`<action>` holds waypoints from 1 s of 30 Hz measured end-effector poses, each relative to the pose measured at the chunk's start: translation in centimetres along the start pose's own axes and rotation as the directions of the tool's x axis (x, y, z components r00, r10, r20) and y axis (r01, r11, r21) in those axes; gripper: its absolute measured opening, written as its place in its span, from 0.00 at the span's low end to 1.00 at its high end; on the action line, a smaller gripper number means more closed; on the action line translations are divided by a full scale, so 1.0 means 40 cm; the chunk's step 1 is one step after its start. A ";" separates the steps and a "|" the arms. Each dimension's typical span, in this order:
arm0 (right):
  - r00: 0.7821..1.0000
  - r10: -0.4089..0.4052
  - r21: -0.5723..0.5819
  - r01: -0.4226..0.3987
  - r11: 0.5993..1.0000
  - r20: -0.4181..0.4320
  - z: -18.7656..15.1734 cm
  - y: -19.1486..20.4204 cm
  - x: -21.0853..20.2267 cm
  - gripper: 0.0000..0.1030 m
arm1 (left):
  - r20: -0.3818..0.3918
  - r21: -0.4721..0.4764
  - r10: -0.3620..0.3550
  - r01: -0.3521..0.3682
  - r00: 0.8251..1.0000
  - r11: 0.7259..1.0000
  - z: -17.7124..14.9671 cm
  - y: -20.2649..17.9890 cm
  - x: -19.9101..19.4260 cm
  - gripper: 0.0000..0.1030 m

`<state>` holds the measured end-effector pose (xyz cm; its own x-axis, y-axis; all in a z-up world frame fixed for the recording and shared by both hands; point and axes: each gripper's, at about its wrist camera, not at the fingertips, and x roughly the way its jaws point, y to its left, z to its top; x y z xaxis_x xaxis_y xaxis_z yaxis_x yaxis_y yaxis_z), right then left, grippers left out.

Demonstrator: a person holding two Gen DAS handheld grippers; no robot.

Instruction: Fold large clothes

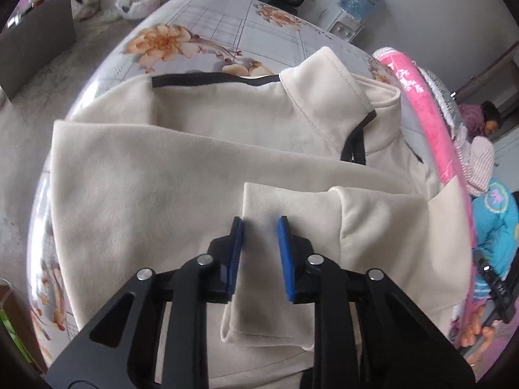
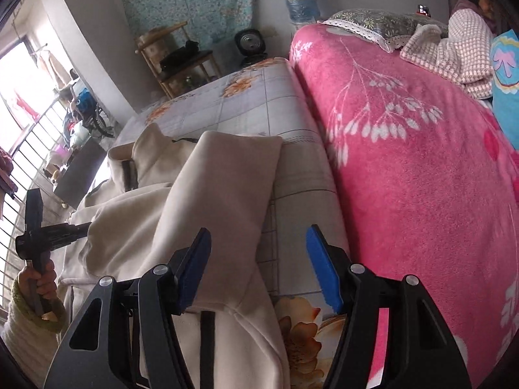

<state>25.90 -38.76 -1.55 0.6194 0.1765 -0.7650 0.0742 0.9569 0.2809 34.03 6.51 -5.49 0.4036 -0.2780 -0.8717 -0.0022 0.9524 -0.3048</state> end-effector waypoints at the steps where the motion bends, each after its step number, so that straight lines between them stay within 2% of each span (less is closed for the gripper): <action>1: 1.000 -0.003 0.001 0.003 1.000 0.002 0.003 -0.006 0.003 0.58 | 0.010 0.041 0.025 -0.026 1.000 0.999 -0.001 -0.019 0.002 0.08; 3: 1.000 -0.013 -0.002 0.013 1.000 0.008 0.004 -0.012 0.000 0.58 | 0.042 0.072 0.023 -0.026 0.999 0.997 -0.001 -0.037 -0.021 0.05; 4: 1.000 -0.016 -0.006 0.016 1.000 0.011 0.004 -0.013 -0.002 0.58 | 0.086 0.084 0.014 -0.021 0.996 0.996 0.000 -0.046 -0.054 0.04; 7: 0.999 -0.036 -0.058 0.038 0.998 0.027 -0.001 0.007 -0.024 0.58 | 0.229 0.093 -0.035 0.014 0.973 0.996 0.007 -0.049 -0.183 0.03; 8: 0.998 -0.046 -0.116 0.050 0.992 0.036 -0.010 0.029 -0.034 0.58 | 0.265 0.083 -0.031 0.009 0.964 0.996 0.011 -0.040 -0.221 0.03; 10: 0.998 -0.050 -0.251 0.059 0.966 0.040 -0.039 0.077 -0.046 0.61 | 0.345 0.050 0.026 -0.046 0.938 0.998 0.013 -0.011 -0.295 0.03; 11: 0.999 -0.036 -0.326 0.045 0.944 0.034 -0.062 0.106 -0.050 0.67 | 0.366 0.037 0.047 -0.065 0.929 0.997 0.015 0.005 -0.316 0.03; 12: 0.999 -0.027 -0.384 0.035 0.923 0.027 -0.082 0.131 -0.049 0.69 | 0.370 0.026 0.054 -0.069 0.927 0.997 0.017 0.022 -0.326 0.03; 13: 0.999 -0.032 -0.448 0.034 0.893 0.014 -0.106 0.160 -0.043 0.69 | 0.354 0.017 0.055 -0.066 0.933 0.998 0.017 0.036 -0.322 0.03; 16: 0.993 -0.114 -0.582 0.080 0.809 -0.023 -0.162 0.226 0.007 0.69 | 0.259 -0.030 0.034 -0.027 0.965 0.999 0.004 0.086 -0.264 0.03; 19: 0.977 -0.212 -0.654 0.147 0.743 -0.021 -0.188 0.252 0.052 0.69 | 0.216 -0.071 0.011 0.004 0.976 0.997 -0.027 0.119 -0.216 0.03; 20: 0.966 -0.260 -0.674 0.190 0.714 -0.004 -0.193 0.254 0.065 0.63 | 0.213 -0.082 -0.005 0.023 0.977 0.996 -0.033 0.128 -0.205 0.03; 21: 0.956 -0.295 -0.687 0.213 0.695 -0.001 -0.196 0.255 0.075 0.47 | 0.212 -0.091 -0.018 0.038 0.977 0.995 -0.040 0.139 -0.201 0.03; 22: 0.943 -0.332 -0.694 0.235 0.680 -0.005 -0.197 0.249 0.086 0.39 | 0.210 -0.099 -0.026 0.048 0.977 0.994 -0.046 0.146 -0.199 0.03; 24: 0.938 -0.348 -0.692 0.249 0.678 -0.003 -0.196 0.242 0.084 0.13 | 0.215 -0.112 -0.055 0.081 0.975 0.990 -0.049 0.158 -0.203 0.03; 26: 0.937 -0.347 -0.671 0.281 0.686 0.038 -0.192 0.237 0.057 0.09 | 0.227 -0.111 -0.081 0.108 0.971 0.988 -0.053 0.163 -0.220 0.03; 30: 0.948 -0.309 -0.573 0.293 0.765 0.073 -0.166 0.207 0.003 0.08 | 0.217 -0.143 -0.146 0.179 0.965 0.973 -0.054 0.170 -0.235 0.03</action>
<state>21.41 -29.27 -3.14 0.6215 -0.1448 -0.7699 -0.2096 0.9162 -0.3416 28.25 15.35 -0.20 0.5888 -0.3802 -0.7132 -0.0605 0.8592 -0.5080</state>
